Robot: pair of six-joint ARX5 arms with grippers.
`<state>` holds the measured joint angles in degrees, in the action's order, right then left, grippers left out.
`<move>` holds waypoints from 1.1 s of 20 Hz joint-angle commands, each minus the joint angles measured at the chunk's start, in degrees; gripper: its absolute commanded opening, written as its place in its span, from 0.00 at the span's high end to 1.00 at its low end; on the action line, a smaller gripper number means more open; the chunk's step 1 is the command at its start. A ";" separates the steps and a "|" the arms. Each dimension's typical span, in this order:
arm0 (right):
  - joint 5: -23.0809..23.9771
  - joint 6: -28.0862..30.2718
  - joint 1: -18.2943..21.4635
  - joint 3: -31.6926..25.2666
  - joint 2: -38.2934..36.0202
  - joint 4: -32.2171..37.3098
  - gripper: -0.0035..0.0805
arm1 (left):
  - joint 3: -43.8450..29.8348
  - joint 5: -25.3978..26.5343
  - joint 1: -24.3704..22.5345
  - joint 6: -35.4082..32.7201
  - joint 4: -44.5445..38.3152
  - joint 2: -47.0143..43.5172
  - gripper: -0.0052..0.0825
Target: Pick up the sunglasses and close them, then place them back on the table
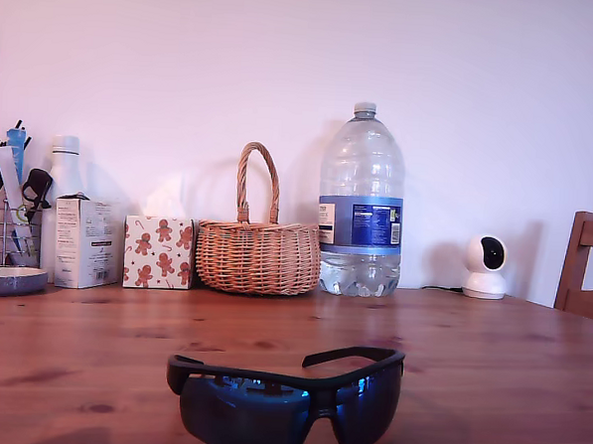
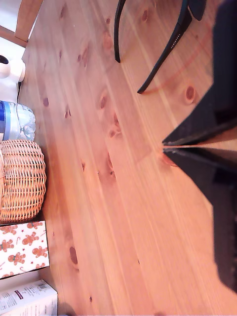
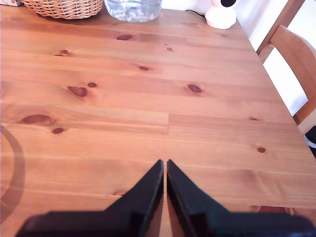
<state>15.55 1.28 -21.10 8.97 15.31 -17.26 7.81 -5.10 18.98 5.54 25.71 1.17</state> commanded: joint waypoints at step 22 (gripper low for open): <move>-19.91 -17.40 -3.82 0.15 3.69 6.71 0.97 | 9.18 -20.04 6.10 4.07 -10.58 12.63 0.96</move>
<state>-4.14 -15.62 -24.56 8.97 18.28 -10.79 16.16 -24.64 24.49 10.13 15.66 11.22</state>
